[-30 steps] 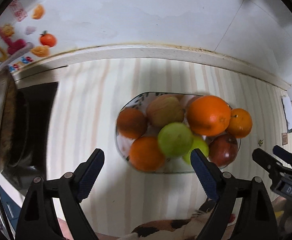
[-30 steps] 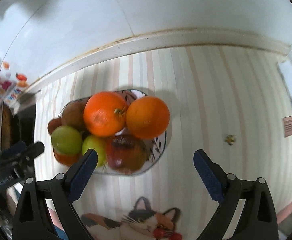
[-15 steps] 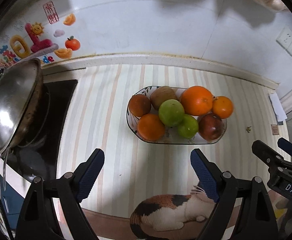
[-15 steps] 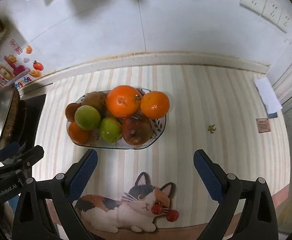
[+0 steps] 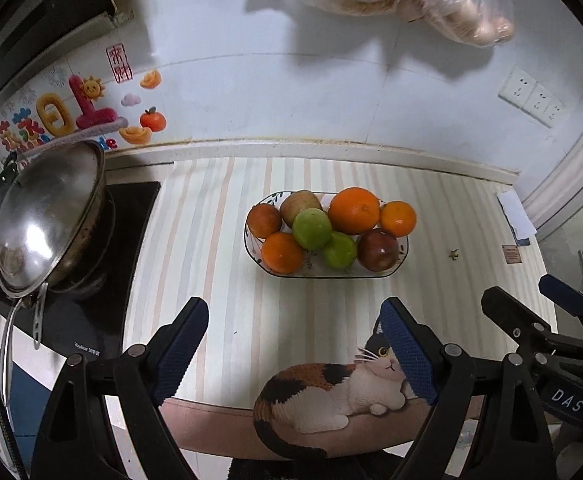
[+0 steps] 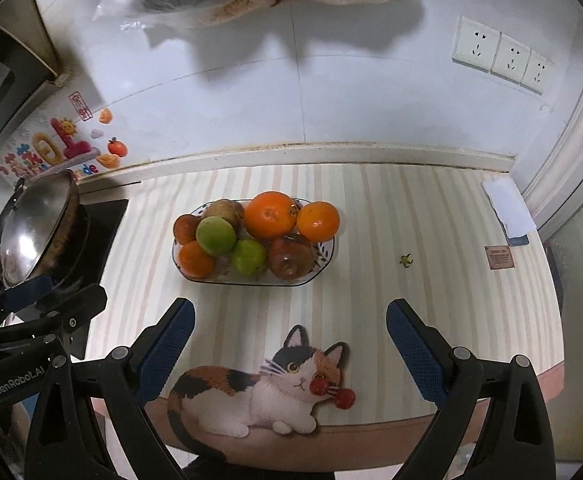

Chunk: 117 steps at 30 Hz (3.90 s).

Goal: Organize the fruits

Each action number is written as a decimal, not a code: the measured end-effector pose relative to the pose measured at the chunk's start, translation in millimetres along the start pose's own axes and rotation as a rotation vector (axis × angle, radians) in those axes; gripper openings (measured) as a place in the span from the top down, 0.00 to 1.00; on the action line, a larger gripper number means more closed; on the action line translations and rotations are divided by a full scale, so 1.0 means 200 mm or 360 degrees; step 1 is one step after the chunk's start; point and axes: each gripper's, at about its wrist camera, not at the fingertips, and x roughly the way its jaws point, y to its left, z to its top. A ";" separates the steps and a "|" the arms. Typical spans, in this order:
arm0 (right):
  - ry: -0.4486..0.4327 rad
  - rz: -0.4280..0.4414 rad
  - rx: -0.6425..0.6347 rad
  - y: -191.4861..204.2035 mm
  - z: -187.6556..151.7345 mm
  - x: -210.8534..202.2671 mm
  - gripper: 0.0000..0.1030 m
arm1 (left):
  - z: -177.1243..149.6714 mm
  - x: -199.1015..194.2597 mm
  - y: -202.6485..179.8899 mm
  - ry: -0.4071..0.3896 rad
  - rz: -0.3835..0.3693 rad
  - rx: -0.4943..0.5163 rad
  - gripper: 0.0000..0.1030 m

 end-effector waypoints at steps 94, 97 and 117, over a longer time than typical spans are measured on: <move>0.0444 0.0242 0.0539 -0.61 -0.50 0.83 0.73 | -0.11 0.89 -0.33 0.0555 -0.0306 0.0218 0.77; 0.0406 0.0340 0.0463 -0.47 -0.38 0.87 0.73 | -0.06 0.89 -0.15 0.0558 -0.0335 0.0034 0.77; 0.0308 0.0508 0.0123 0.05 -0.05 1.24 0.73 | 0.14 1.22 0.13 0.0656 -0.0470 -0.0501 0.77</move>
